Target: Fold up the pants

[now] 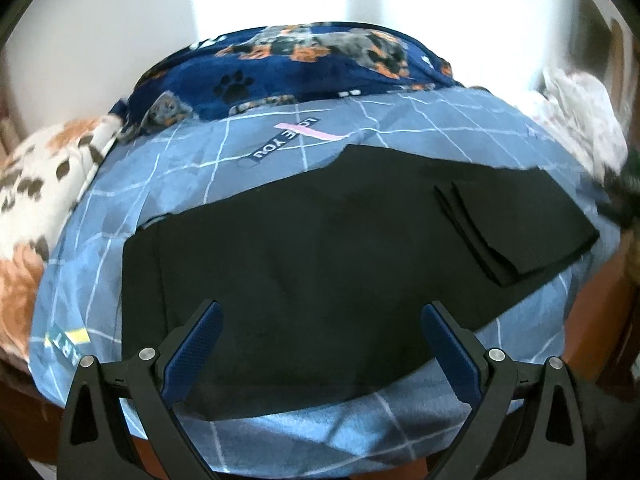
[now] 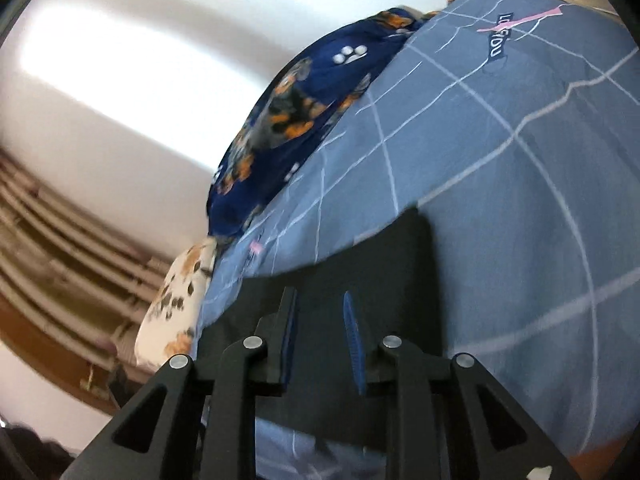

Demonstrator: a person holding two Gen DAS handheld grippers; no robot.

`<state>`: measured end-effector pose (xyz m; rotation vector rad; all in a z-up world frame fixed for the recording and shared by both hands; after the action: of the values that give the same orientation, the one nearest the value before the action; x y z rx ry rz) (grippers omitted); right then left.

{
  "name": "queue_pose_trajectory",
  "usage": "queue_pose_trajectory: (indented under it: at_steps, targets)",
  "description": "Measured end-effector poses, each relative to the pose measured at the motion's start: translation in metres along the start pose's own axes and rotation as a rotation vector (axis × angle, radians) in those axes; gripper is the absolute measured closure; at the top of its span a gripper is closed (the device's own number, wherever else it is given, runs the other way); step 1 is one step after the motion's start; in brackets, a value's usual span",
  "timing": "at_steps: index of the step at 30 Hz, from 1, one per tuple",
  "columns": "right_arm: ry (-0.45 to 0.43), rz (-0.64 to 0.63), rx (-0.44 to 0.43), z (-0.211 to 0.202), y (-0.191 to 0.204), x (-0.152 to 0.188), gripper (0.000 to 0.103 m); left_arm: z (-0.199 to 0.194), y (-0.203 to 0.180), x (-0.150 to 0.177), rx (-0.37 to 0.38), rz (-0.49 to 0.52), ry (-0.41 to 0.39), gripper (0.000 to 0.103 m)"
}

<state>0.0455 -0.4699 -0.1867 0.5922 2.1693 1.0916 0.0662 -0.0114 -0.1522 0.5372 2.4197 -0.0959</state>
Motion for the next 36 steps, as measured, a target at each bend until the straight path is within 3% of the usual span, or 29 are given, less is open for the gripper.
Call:
queue_pose_trajectory:
  at_steps: [3,5,6,11,13,14,15,21,25,30,33,36]
  targets:
    - [0.037,-0.003,0.070,0.010,-0.018,0.020,0.080,0.002,0.009,0.001,0.007,-0.051,0.013,0.004]
    - [0.054,0.009,0.130,0.019,-0.032,0.025,0.089,-0.001,0.016,0.002,-0.015,-0.072,0.008,0.004]
    - [0.038,0.016,0.133,0.019,-0.034,0.025,0.085,-0.004,0.021,0.002,-0.032,-0.084,0.002,0.004]
    - [-0.016,-0.010,0.072,0.013,0.003,0.018,0.076,-0.013,0.043,0.004,-0.103,-0.142,-0.014,0.004]
    - [-0.010,-0.040,0.021,0.014,0.029,0.019,0.067,-0.015,0.050,0.005,-0.129,-0.161,-0.013,0.004]
    - [-0.006,-0.051,0.006,0.014,0.038,0.022,0.056,-0.016,0.054,0.006,-0.144,-0.170,-0.013,0.004]
    - [0.003,-0.070,-0.021,0.018,0.054,0.026,0.048,-0.016,0.056,0.006,-0.151,-0.174,-0.015,0.004]
    - [0.117,-0.108,-0.144,0.056,0.118,0.063,0.038,-0.022,0.070,0.011,-0.194,-0.185,-0.020,0.004]
    - [0.209,-0.133,-0.151,0.085,0.141,0.093,0.031,-0.025,0.076,0.017,-0.198,-0.191,-0.004,0.004]
    - [0.281,-0.136,-0.163,0.107,0.153,0.123,0.025,-0.022,0.093,0.033,-0.090,-0.287,0.071,0.004]
    - [0.307,-0.113,-0.151,0.114,0.150,0.131,0.024,-0.024,0.108,0.047,0.040,-0.400,0.095,0.004]
    - [0.316,-0.081,-0.152,0.118,0.146,0.133,0.022,-0.029,0.133,0.066,0.184,-0.576,0.091,0.006]
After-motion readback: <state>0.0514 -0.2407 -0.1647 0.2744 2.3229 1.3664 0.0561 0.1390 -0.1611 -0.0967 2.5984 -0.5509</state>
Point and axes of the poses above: each gripper's, at about its wrist camera, not at the fingertips, and z roughly the way its jaws point, y to its left, x to its underside, the point moved 4 cm from there along z, roughly the way its jaws point, and after that the axes turned 7 degrees about z, right-handed, at the moved point
